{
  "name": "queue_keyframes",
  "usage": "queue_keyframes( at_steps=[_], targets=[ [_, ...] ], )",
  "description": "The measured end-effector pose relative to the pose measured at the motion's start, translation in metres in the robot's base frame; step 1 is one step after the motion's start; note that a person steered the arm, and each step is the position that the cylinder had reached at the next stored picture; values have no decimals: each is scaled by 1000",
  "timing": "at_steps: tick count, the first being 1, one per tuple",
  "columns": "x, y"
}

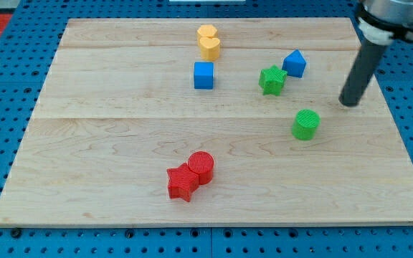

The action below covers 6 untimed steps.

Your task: Place the green blocks in a diagonal line

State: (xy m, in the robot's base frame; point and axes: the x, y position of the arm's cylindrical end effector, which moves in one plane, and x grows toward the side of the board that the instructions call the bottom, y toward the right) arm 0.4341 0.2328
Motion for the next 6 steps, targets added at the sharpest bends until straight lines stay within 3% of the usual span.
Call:
queue_keyframes(
  at_steps=[1, 2, 3, 4, 5, 6],
  targets=[
    [38, -50],
    [31, -162],
    [-7, -268],
    [-46, -339],
    [-23, -359],
    [-72, -408]
  ],
)
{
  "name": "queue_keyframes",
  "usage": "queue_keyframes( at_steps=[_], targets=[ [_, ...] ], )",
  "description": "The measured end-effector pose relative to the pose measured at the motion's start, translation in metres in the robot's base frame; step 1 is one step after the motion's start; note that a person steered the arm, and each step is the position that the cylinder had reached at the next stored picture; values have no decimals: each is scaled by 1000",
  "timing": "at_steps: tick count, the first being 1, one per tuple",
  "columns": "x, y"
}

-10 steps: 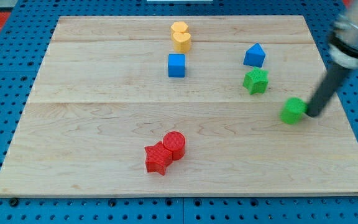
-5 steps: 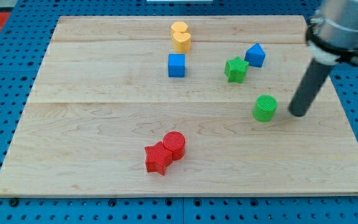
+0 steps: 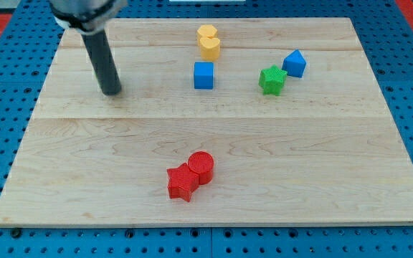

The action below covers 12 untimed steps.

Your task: Place the green blocks in a diagonal line

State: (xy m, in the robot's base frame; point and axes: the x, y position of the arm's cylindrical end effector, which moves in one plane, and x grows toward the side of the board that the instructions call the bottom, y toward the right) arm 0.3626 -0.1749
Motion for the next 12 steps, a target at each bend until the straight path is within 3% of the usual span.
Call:
queue_keyframes(
  at_steps=[1, 2, 3, 4, 5, 6, 9, 12],
  targets=[
    [-33, -3],
    [-12, -34],
    [-40, -58],
    [-63, -30],
    [-25, -39],
    [-20, 6],
    [-84, 14],
    [-88, 40]
  ],
)
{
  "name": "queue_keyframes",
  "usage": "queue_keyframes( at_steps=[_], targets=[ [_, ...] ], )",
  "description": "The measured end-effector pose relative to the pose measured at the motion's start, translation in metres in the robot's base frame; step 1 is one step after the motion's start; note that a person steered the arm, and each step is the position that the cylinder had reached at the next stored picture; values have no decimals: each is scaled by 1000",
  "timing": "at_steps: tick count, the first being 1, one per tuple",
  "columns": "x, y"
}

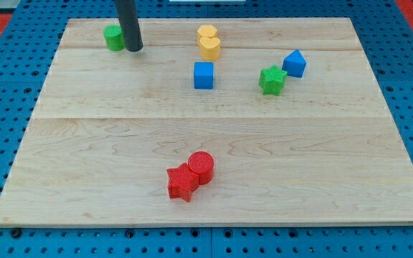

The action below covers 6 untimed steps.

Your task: Place the green blocks in a diagonal line

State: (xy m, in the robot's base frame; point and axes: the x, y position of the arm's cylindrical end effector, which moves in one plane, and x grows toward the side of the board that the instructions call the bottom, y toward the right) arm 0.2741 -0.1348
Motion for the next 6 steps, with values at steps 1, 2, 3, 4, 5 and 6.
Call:
queue_keyframes(
  at_steps=[1, 2, 3, 4, 5, 6],
  targets=[
    [-2, 0],
    [-2, 0],
    [-4, 2],
    [-32, 27],
    [-45, 108],
    [-58, 115]
  ],
)
